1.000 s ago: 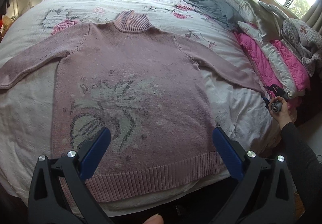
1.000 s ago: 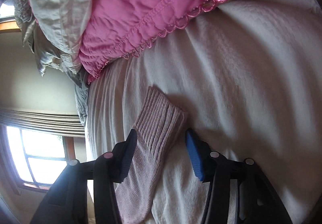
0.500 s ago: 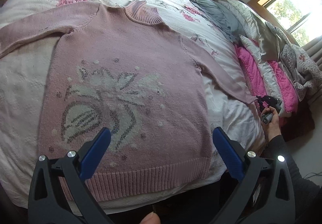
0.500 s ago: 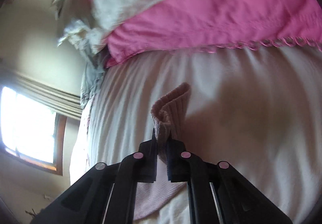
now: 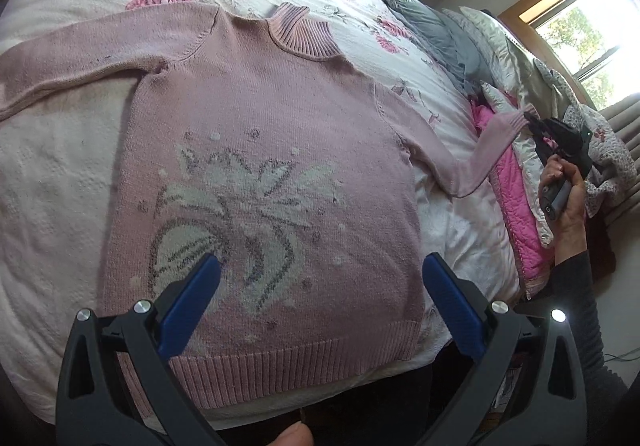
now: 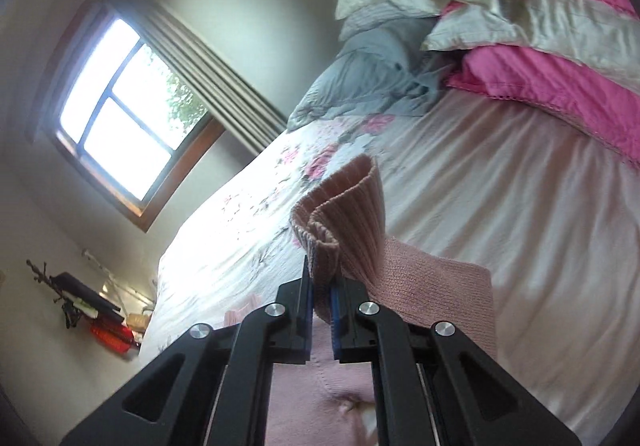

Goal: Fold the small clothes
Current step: 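Carry the cuff across the sweater body with the right tool and release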

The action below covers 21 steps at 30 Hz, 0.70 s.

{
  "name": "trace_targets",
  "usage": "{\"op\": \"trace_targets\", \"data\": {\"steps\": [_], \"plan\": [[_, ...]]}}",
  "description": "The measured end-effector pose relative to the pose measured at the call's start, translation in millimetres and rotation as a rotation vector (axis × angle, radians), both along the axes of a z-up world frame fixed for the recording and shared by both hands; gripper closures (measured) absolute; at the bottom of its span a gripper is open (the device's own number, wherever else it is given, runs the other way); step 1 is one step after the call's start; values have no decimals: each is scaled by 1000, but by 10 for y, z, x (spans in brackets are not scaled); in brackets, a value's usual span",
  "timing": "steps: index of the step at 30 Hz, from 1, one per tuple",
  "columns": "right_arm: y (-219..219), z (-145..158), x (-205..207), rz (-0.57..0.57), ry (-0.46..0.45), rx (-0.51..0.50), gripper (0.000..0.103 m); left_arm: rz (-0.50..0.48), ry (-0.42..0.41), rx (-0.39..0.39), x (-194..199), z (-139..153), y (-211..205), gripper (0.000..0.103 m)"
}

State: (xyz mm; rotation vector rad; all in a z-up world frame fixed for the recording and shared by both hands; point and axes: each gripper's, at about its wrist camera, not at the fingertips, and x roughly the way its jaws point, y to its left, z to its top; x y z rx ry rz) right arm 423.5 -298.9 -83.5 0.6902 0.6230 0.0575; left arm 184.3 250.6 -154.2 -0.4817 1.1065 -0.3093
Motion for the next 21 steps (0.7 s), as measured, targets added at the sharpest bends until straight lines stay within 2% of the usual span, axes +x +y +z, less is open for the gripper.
{"op": "trace_targets", "data": {"steps": [4,8,16,21], "plan": [[653,-75,113,97,-4,-58,96,-5,-12,-17,107,48,36,3],[1280,-321,164,171,22,-121,96,-21,-42,-17,262,90,52,3],[2409,-1140,159,311,139,-316,96,-21,-42,-59,611,-33,90,3],[2805,-1720,13,396,218,-455,96,-19,-42,-75,1049,-235,56,3]]}}
